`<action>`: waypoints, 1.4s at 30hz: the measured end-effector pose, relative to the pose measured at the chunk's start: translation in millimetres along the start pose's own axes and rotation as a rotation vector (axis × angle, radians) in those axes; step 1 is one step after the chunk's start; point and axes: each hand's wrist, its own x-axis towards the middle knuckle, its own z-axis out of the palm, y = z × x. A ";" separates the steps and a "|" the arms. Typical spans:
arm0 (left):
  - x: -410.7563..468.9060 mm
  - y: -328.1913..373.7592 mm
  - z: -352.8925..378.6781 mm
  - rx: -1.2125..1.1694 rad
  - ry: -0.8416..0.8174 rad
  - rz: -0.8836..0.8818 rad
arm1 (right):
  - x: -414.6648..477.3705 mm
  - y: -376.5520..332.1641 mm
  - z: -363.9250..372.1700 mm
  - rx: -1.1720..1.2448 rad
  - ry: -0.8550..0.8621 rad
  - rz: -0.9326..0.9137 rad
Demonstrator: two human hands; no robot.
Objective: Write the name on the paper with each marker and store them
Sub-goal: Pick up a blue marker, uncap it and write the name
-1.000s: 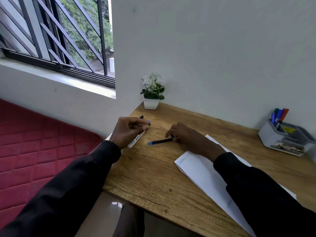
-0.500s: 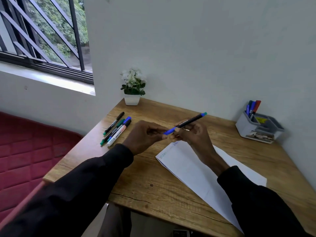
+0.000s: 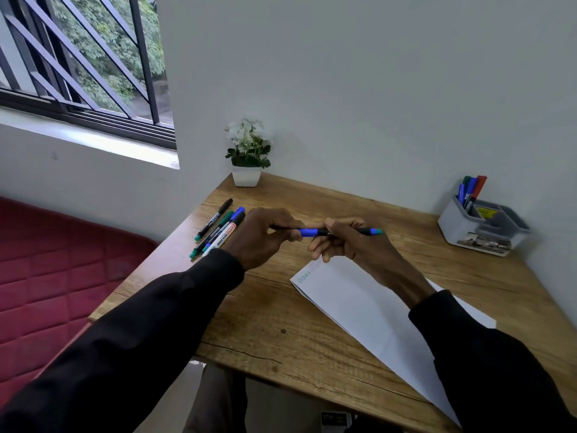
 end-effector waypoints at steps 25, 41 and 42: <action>6.8 -23.3 5.7 0.108 -0.122 -0.222 | -48.8 21.6 22.6 -0.074 0.205 0.096; -0.4 -31.1 5.8 -0.032 -0.528 -0.126 | -48.0 38.9 32.3 -0.303 0.204 -0.034; -0.3 -32.0 6.0 -0.034 -0.531 -0.123 | -47.6 38.6 32.6 -0.322 0.202 -0.044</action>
